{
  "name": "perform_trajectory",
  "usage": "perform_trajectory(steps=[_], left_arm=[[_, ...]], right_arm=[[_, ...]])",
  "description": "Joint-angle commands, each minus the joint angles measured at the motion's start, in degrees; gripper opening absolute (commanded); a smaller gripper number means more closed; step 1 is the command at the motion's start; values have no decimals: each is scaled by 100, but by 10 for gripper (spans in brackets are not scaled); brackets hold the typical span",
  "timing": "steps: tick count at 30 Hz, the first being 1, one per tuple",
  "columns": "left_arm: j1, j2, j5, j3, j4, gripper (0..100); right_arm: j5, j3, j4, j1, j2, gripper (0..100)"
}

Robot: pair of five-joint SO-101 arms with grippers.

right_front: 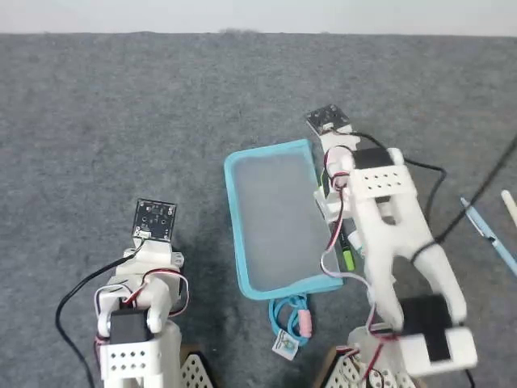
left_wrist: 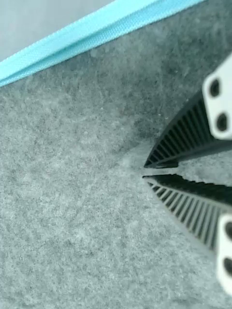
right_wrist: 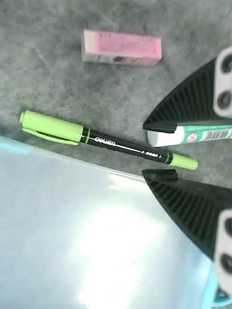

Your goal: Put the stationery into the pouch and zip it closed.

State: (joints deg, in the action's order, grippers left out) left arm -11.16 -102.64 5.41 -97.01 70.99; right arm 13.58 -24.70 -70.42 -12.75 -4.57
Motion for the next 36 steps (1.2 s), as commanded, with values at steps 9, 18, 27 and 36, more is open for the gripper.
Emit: perform_trajectory(steps=[9,18,27,36], left_arm=[[-35,26,70,31,26,19],[-35,26,70,31,26,19],[-35,26,70,31,26,19],[-35,26,70,31,26,19]], right_arm=[[-141,44,708,-31,1068,131],[-141,44,787,-13,1481,39],[-88,519,-224,84,233,8],[2338,1626,-2475,1763,-1736,8]])
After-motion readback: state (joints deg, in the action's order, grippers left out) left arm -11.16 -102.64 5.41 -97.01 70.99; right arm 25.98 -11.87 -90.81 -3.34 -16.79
